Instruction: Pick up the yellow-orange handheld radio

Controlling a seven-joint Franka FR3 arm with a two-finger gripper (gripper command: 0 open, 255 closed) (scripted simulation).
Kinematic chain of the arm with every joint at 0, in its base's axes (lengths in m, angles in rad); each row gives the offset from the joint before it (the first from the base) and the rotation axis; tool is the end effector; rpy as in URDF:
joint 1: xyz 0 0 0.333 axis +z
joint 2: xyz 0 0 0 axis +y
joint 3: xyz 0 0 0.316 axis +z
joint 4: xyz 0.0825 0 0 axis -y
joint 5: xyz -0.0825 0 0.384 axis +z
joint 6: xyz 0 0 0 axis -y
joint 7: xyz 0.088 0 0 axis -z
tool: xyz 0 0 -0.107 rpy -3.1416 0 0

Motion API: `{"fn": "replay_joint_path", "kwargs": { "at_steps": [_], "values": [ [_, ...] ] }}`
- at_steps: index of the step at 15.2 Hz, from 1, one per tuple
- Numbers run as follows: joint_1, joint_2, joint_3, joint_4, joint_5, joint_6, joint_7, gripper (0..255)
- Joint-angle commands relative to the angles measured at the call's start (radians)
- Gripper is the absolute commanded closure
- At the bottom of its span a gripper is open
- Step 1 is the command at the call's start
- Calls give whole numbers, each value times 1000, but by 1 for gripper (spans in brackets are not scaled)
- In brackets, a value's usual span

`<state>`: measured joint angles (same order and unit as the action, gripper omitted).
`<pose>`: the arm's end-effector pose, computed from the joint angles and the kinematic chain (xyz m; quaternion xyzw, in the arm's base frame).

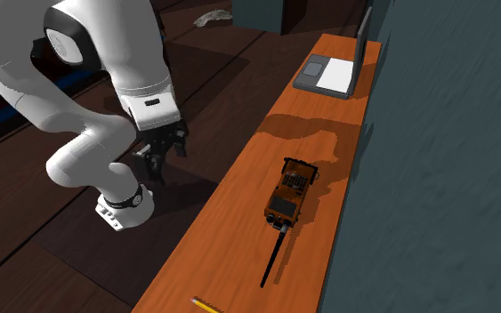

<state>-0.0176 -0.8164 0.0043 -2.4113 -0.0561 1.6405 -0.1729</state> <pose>0.3048 -0.0093 0.5800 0.9961 0.0803 0.0199 0.0316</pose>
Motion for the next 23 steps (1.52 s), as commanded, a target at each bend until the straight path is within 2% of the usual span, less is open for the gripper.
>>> {"fn": "replay_joint_path", "kwargs": {
  "at_steps": [1, 6, 11, 17, 23],
  "values": [
    [0, 0, 0, 0, 0, 0, 0, 0],
    [73, 152, -121, 10, -32, 155, -289, 0],
    [158, 337, -225, 68, -17, 282, -581, 0],
    [260, 574, -311, 185, 66, 382, -943, 0],
    [324, 802, -328, 328, 187, 420, -1298, 0]
  ]
}}
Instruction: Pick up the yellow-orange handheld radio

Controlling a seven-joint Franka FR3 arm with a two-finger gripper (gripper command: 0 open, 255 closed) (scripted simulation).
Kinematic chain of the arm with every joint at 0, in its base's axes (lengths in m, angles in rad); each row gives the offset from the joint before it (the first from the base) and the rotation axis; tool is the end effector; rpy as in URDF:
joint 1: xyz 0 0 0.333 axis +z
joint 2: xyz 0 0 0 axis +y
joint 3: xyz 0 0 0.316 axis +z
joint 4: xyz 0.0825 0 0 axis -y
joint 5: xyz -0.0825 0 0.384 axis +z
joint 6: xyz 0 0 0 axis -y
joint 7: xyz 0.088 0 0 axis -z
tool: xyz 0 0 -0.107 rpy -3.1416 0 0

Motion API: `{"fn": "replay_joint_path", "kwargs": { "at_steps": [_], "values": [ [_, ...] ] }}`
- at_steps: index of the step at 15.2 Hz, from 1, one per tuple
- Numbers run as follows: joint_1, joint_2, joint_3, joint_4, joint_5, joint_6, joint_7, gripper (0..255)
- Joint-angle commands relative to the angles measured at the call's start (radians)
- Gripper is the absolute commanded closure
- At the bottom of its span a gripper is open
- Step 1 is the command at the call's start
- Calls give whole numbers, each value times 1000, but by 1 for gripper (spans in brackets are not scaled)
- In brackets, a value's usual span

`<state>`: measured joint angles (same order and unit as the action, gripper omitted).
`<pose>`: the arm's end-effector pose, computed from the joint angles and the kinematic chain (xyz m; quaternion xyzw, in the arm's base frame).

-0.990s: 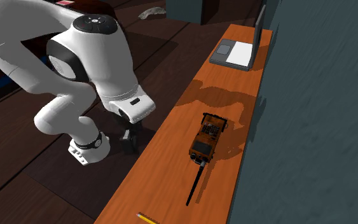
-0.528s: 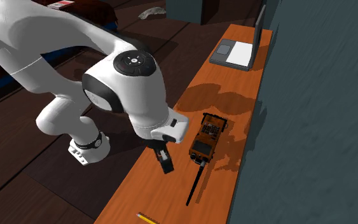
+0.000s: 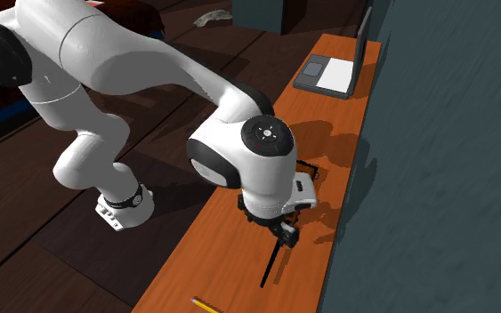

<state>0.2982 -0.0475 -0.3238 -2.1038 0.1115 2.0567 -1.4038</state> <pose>0.5339 -0.0091 0.4384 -0.7868 -0.6146 -0.0363 0.0437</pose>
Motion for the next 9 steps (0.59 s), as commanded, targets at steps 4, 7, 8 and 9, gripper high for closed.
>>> {"fn": "replay_joint_path", "kwargs": {
  "at_steps": [4, 7, 8, 9],
  "values": [
    [22, 149, 24, 105, 80, 5, -251, 0],
    [21, 166, 27, 84, 89, 42, -261, 0],
    [20, 172, 27, 77, 92, 54, -264, 0],
    [20, 178, 28, 71, 96, 65, -268, 0]
  ]
}}
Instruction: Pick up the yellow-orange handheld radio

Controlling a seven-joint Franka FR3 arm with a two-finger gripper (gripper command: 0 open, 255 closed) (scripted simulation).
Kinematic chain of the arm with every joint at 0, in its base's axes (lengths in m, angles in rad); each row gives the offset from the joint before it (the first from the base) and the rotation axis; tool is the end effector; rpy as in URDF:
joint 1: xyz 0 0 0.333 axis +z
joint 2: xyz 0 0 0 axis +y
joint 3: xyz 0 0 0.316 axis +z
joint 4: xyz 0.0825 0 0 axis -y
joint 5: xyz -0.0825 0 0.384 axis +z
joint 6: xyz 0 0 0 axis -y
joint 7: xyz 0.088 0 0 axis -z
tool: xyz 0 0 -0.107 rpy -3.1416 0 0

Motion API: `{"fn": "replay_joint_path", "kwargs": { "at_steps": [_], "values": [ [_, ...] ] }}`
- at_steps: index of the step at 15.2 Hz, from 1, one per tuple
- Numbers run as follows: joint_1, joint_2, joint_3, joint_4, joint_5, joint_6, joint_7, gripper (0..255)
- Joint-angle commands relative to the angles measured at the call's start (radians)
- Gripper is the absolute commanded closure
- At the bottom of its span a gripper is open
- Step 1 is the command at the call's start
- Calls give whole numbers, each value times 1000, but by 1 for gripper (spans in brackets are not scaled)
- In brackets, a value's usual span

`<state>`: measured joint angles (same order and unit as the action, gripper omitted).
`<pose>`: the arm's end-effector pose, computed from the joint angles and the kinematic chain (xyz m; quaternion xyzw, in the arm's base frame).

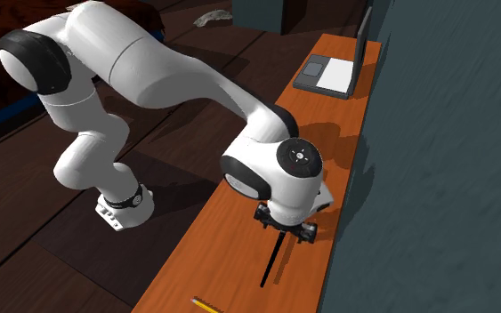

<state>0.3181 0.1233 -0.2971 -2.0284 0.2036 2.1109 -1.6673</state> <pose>0.5704 0.0246 0.3877 -0.7014 -0.7093 -0.0387 0.0587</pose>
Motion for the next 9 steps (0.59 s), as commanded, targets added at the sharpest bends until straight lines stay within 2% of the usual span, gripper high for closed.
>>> {"fn": "replay_joint_path", "kwargs": {
  "at_steps": [1, 4, 5, 9],
  "values": [
    [0, 13, 2, -11, 8, 23, -8, 0],
    [-1, 23, 3, -20, 14, 42, -14, 0],
    [0, 23, 3, -22, 13, 43, -13, 255],
    [0, 22, 3, -20, 13, 41, -12, 255]
  ]
}}
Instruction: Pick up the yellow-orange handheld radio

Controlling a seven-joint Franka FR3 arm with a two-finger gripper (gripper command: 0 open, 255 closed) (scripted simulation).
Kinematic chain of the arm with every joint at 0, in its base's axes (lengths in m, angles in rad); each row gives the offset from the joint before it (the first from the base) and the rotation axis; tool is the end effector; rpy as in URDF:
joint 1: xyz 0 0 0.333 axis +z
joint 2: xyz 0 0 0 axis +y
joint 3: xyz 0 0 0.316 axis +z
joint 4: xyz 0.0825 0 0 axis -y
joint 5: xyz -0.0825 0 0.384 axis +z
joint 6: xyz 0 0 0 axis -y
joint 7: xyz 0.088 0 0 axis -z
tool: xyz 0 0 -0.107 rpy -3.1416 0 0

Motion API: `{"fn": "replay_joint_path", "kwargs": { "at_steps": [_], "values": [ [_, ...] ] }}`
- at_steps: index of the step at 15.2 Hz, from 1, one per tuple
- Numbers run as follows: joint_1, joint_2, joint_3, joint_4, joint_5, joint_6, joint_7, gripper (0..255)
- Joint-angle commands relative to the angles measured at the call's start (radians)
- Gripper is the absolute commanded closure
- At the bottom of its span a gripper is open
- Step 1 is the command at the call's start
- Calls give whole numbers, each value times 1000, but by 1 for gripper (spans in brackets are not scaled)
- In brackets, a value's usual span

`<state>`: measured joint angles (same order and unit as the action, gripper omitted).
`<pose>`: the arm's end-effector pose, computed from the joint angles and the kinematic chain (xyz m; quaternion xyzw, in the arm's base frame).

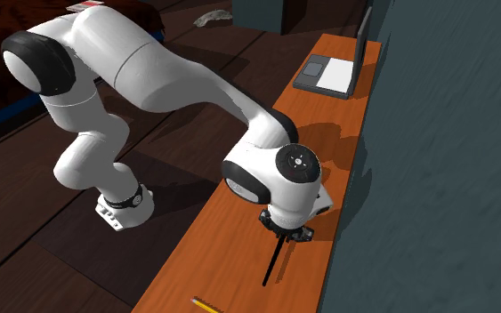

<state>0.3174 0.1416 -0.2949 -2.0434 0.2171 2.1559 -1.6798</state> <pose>0.5723 0.0249 0.3746 -0.7012 -0.7095 -0.0440 0.0544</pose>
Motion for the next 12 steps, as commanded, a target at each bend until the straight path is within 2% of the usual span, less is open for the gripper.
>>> {"fn": "replay_joint_path", "kwargs": {
  "at_steps": [1, 5, 12],
  "values": [
    [0, 3, 1, -6, -1, -4, 0, 255],
    [0, 5, 0, -5, 0, -3, -1, 255],
    [2, -37, -3, 41, -24, -87, 23, 255]
  ]
}}
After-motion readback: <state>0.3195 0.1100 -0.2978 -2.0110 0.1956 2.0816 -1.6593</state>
